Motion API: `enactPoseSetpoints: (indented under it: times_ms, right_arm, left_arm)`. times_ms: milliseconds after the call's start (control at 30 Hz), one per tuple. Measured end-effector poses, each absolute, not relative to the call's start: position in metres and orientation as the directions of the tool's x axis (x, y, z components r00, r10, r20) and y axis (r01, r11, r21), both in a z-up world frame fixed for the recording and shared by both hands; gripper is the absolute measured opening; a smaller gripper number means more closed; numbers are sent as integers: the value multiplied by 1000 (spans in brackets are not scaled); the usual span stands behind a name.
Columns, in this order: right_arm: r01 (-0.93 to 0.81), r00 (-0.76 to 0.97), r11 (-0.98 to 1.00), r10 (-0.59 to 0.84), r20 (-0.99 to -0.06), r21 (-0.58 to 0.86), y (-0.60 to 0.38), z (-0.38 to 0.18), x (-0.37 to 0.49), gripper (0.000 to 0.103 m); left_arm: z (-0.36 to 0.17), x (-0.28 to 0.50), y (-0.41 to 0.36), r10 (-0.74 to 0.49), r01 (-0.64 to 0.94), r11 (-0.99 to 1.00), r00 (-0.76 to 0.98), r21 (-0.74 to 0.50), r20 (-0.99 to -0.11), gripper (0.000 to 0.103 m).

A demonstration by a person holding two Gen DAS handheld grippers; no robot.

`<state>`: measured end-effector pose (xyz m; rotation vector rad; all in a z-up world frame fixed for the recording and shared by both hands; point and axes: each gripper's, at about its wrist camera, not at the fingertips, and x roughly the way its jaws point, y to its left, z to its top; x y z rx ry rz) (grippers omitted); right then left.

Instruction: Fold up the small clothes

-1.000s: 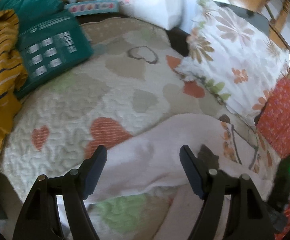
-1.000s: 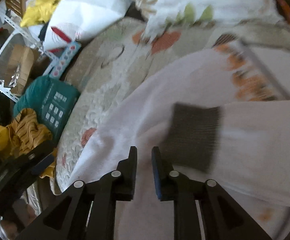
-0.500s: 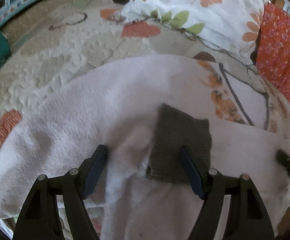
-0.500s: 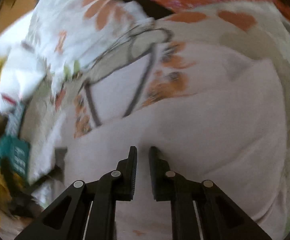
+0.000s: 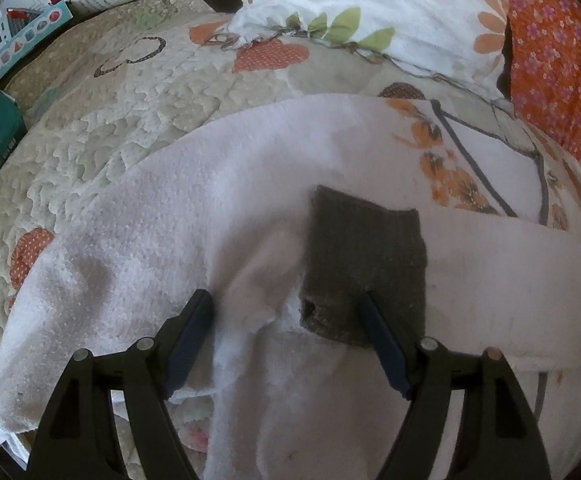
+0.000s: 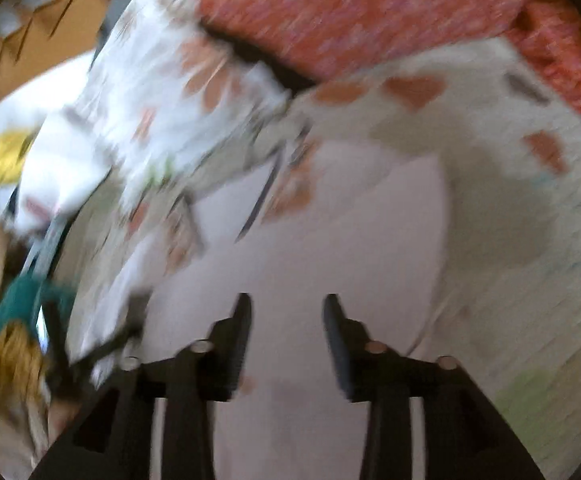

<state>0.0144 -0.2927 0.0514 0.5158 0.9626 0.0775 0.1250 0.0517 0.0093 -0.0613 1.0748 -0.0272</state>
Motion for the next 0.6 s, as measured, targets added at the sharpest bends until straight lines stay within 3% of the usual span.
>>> enactPoseSetpoints:
  times_ms: [67, 100, 133, 167, 200, 300, 600]
  right_arm:
    - [241, 548, 888, 209, -810, 392, -305, 31, 12, 44]
    - [312, 554, 861, 179, -813, 402, -325, 20, 7, 37]
    - [334, 578, 822, 207, -789, 461, -340, 13, 2, 19]
    - [378, 592, 767, 231, -772, 519, -360, 9, -6, 12]
    - [410, 594, 752, 209, -777, 516, -369, 11, -12, 12]
    - [509, 546, 810, -43, -836, 292, -379, 30, -33, 52]
    - [451, 603, 827, -4, -798, 337, -366, 61, -99, 56]
  left_arm:
    - [9, 123, 51, -53, 5, 998, 474, -58, -879, 78]
    - [9, 121, 52, -56, 11, 998, 472, -57, -880, 79]
    - [10, 119, 54, -59, 16, 998, 468, -58, -882, 80]
    - [11, 117, 56, -61, 18, 998, 464, -60, -884, 81]
    - [11, 116, 59, -58, 14, 998, 459, -58, -887, 83]
    - [12, 110, 70, -46, -6, 998, 448, -55, -893, 83]
    - [15, 73, 95, 10, 8, 1000, 455, 15, -890, 83]
